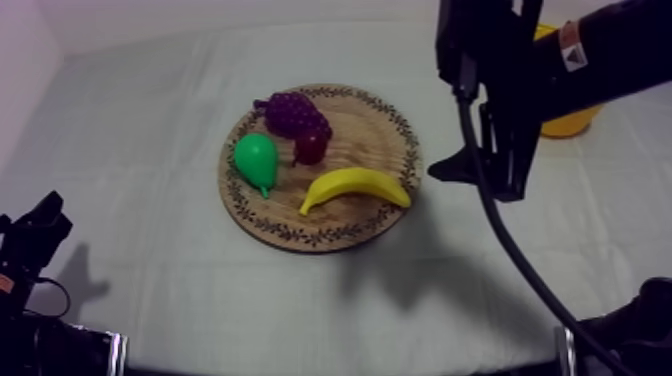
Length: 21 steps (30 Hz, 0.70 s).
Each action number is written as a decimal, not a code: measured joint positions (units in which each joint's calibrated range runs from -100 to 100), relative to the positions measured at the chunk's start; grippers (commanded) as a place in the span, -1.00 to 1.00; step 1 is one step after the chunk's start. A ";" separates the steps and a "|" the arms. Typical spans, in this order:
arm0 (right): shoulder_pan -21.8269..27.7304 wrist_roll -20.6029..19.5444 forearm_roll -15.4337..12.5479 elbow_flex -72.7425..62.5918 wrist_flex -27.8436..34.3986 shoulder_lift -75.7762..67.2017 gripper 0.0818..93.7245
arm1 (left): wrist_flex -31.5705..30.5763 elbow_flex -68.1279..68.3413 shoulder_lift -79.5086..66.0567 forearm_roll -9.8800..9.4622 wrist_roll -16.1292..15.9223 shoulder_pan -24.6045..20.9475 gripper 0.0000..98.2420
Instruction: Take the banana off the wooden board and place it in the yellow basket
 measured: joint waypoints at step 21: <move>-3.99 -2.68 2.27 -0.90 -6.66 17.42 0.55 | 0.00 0.00 0.00 0.00 0.00 0.00 -1.00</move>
